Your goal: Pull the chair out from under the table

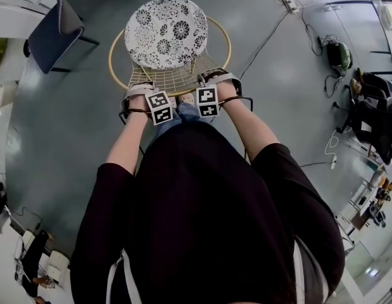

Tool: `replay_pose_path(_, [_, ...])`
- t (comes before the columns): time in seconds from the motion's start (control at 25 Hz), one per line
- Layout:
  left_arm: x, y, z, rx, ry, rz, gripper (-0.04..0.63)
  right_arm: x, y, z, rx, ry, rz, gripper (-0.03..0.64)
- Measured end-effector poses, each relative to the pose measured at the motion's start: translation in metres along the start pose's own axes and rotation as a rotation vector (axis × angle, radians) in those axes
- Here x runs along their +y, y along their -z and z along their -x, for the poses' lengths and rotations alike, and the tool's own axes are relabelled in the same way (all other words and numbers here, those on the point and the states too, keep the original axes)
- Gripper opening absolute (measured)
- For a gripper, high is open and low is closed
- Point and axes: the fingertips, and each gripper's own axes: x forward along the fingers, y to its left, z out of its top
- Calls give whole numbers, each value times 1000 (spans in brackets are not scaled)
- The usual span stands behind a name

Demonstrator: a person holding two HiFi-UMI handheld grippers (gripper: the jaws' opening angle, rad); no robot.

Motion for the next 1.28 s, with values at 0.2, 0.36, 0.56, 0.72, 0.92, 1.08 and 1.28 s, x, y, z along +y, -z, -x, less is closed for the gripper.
replay_pose_path(0.2, [-9,-3,4,-9,10,8,46,8,-2,5,-19,1,27,35])
replay_pose_path(0.36, [-10,-2,4,-5,12,2,48,10,-3,6,-28,1,25,35])
replay_pose_path(0.56, [-11,-2,3,-7,9,2,54,12,-2,4,-25,-6,21,37])
replay_pose_path(0.72, [-7,-8,9,-63,18,114,136,11,-5,10,-71,-26,-73,38])
replay_pose_path(0.92, [-3,-10,44,-203,9,240,189,4,1,40,-174,-30,-185,110])
replay_pose_path(1.08, [-6,-3,75,-244,-3,287,172,3,20,66,-192,-14,-201,110])
replay_pose_path(1.28, [20,13,119,-317,-132,428,62,-32,46,105,-231,104,-419,34])
